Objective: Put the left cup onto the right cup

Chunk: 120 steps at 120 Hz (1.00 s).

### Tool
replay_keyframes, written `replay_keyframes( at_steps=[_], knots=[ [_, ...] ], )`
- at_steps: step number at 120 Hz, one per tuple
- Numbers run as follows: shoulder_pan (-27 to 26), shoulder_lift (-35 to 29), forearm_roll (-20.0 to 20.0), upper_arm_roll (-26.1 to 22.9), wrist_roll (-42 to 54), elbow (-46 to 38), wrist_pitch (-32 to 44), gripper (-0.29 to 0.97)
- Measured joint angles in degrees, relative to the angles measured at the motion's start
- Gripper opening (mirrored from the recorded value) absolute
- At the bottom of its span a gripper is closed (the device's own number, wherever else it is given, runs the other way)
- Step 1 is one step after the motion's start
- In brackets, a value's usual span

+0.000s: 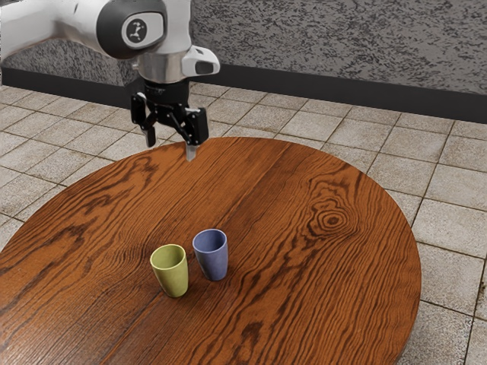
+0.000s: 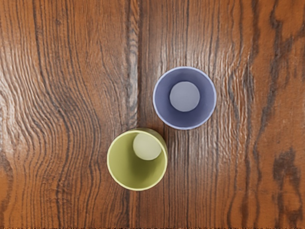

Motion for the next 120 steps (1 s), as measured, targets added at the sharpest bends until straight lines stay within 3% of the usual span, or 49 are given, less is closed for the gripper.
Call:
replay_keyframes(
  at_steps=[120],
  knots=[
    [-0.3,-6.9,-4.3,-1.9,-0.1,-21.4,11.1,0.58]
  ],
)
